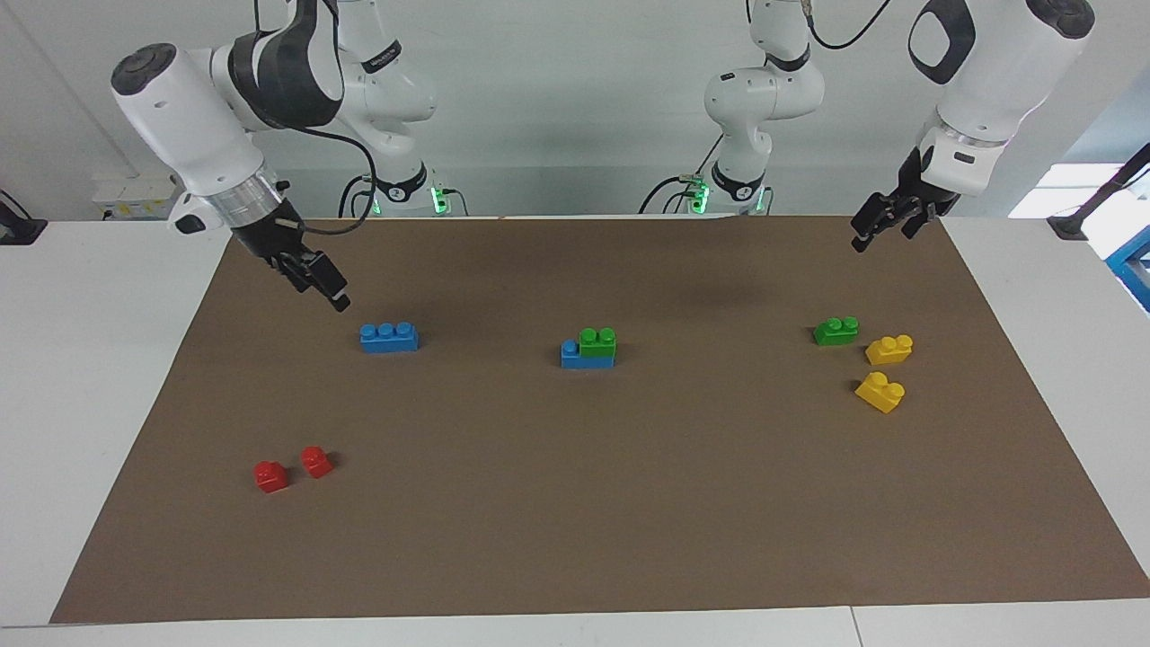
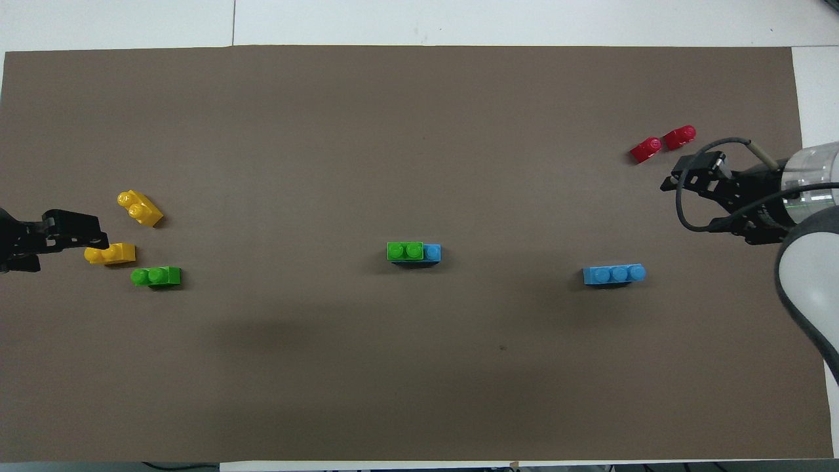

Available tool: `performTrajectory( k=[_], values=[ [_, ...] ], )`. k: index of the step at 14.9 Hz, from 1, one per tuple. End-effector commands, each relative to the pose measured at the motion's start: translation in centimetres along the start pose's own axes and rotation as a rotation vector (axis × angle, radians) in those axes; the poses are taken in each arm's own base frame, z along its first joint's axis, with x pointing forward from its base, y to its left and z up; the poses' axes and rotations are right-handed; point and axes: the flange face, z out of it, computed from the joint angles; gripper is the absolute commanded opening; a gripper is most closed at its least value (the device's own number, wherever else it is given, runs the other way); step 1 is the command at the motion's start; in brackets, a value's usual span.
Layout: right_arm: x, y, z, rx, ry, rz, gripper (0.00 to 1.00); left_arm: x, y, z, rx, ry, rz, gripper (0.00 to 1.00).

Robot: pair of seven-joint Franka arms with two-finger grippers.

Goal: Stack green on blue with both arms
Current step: 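Lower the stack with the right gripper, release it, and withdraw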

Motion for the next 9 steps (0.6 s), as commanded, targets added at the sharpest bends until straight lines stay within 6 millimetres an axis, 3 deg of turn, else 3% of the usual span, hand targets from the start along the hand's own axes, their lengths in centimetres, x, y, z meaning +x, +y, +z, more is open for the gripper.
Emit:
performTrajectory(
  k=[1,2,5,9],
  values=[
    [-0.8,0.7,-2.9,-0.055,0.021,-0.199,1.00,0.6,0.8,-0.1,-0.012,-0.033,0.030,1.00],
    [-1.3,0.7,-3.7,-0.072,0.027,-0.252,1.00,1.4,0.0,0.7,-0.012,-0.063,0.016,1.00],
    [-2.3,-0.3,-5.4,-0.124,0.048,-0.386,1.00,2.6,0.5,-1.1,-0.005,-0.106,0.024,1.00],
    [-2.7,-2.2,-6.4,-0.162,0.034,-0.441,1.00,3.5,1.0,-3.7,0.002,-0.139,0.032,1.00]
  ],
)
